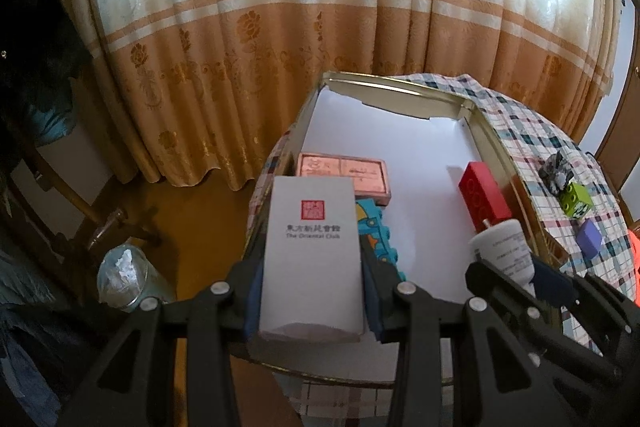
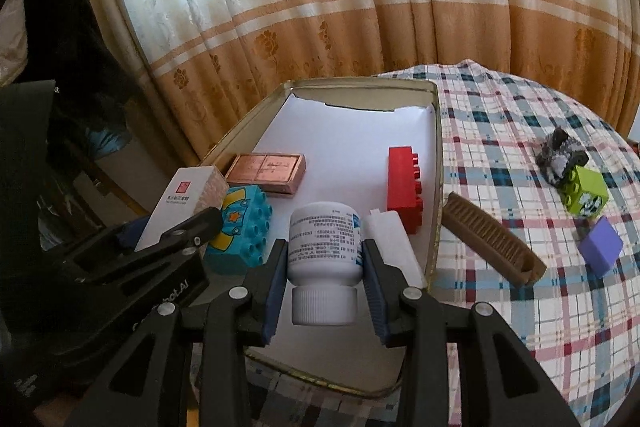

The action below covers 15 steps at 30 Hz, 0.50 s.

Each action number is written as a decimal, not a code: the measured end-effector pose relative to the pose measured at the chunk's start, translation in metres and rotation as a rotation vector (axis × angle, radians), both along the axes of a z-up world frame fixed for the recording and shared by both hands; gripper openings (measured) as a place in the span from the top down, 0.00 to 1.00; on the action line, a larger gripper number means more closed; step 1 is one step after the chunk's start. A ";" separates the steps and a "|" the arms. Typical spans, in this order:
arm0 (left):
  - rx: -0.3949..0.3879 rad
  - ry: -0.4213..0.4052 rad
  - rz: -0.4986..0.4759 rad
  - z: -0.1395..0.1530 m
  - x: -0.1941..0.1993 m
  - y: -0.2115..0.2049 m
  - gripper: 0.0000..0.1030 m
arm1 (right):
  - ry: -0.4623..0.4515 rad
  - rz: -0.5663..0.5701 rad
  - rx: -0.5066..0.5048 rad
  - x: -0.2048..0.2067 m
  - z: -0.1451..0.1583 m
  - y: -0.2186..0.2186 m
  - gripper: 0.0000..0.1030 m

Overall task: Organize rigid objects
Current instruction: 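Lower the logo box and pill bottle into the tin tray and open both grippers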

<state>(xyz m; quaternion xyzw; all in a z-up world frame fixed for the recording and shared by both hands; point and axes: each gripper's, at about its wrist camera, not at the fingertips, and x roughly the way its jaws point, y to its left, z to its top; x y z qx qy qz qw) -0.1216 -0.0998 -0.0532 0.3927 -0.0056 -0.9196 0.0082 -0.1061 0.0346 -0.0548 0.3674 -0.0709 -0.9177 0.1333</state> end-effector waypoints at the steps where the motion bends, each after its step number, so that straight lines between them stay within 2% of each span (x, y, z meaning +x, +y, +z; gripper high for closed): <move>1: 0.002 0.003 0.001 0.000 0.000 0.000 0.60 | 0.004 0.005 -0.001 -0.002 -0.001 0.001 0.62; 6: 0.016 0.009 0.005 -0.001 -0.002 0.000 0.59 | 0.027 0.058 -0.014 -0.009 -0.003 0.002 0.62; 14: 0.074 -0.004 0.001 -0.002 -0.002 -0.001 0.50 | 0.048 0.087 -0.049 -0.010 -0.004 0.010 0.61; 15: 0.097 -0.021 -0.003 -0.003 -0.002 -0.002 0.46 | 0.037 0.087 -0.068 -0.011 -0.004 0.013 0.61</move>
